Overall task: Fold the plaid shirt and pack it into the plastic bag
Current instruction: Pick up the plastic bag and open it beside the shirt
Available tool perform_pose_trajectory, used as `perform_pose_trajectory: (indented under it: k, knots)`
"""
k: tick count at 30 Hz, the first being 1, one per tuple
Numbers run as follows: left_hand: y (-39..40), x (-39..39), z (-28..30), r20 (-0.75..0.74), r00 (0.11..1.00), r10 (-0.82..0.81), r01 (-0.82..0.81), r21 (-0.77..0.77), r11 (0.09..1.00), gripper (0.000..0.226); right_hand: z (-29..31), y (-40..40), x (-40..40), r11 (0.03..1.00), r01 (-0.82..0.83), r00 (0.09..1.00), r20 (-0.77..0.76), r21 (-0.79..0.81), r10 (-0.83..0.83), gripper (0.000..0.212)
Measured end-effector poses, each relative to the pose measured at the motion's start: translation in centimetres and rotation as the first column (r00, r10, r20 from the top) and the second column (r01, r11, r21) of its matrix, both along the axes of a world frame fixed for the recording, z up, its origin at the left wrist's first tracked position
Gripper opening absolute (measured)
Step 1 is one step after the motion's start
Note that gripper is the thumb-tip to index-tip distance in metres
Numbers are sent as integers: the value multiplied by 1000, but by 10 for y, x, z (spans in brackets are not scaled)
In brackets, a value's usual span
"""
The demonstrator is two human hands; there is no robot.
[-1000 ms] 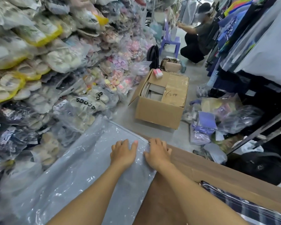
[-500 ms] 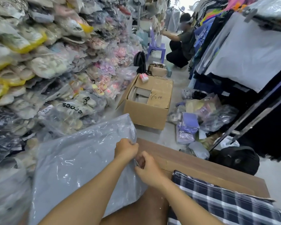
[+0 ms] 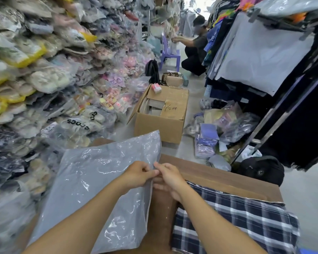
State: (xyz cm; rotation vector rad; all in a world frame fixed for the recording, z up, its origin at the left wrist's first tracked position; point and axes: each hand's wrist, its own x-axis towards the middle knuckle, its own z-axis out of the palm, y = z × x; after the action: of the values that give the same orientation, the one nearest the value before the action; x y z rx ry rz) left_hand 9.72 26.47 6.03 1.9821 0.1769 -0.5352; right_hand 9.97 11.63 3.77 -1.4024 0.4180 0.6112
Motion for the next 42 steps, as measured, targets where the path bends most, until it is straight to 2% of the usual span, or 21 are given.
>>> perform_pose_trajectory:
  k: [3,5,7,9,12,15,18,20,22,25,26,27,29,31,33,37,42]
  knots:
    - [-1,-5,10,7,1000,24,-24,20,1000,35,3,-6,-1,995,6,1000,-9,101,-5,19]
    - [-2,-6,20,0,994,109,-109,-1,994,34,4,-12,-5,992,27,1000,-12,124,-26,15]
    - [0,-4,30,45,972,229,-231,64,971,34,3,-19,-9,998,62,998,6,15,-62,12]
    - [8,3,40,182,937,297,-334,225,916,33,-6,-26,-11,971,72,996,65,-229,-58,12]
    - [18,13,62,384,889,248,-405,412,816,29,-16,-36,-15,894,43,993,120,-446,13,13]
    - [22,18,83,571,805,158,-498,508,702,29,-22,-40,-19,871,1,994,93,-491,50,19]
    - [16,17,96,678,732,69,-560,541,627,26,-27,-41,-20,850,-12,996,72,-526,59,27]
    - [11,15,97,711,702,43,-574,528,626,25,-30,-40,-20,851,-16,997,59,-525,55,28]
    - [8,13,92,709,704,20,-542,519,661,21,-31,-39,-20,867,-42,996,50,-497,76,25]
    - [4,8,74,615,787,-57,-402,580,709,20,-23,-39,-22,847,-170,960,109,-504,257,17]
    - [2,5,67,571,816,-86,-346,603,719,23,-18,-42,-24,790,-244,916,134,-563,378,14]
    - [0,2,58,534,838,-109,-301,621,724,25,-13,-46,-25,693,-325,840,141,-643,524,13]
    - [-4,-6,42,480,866,-140,-236,639,732,28,-7,-55,-28,388,-460,606,37,-799,795,28]
    - [-8,-12,26,442,883,-160,-182,636,750,29,-3,-62,-31,86,-483,386,-124,-871,914,34]
    - [-11,-17,13,405,902,-151,-149,620,770,30,-4,-65,-35,-102,-453,255,-238,-886,937,34]
    - [-14,-22,-3,347,933,-99,-129,577,807,33,-4,-65,-43,-256,-362,154,-329,-896,932,45]
    - [-17,-27,-15,299,949,-94,-91,550,830,39,-4,-64,-49,-306,-338,140,-369,-890,919,41]
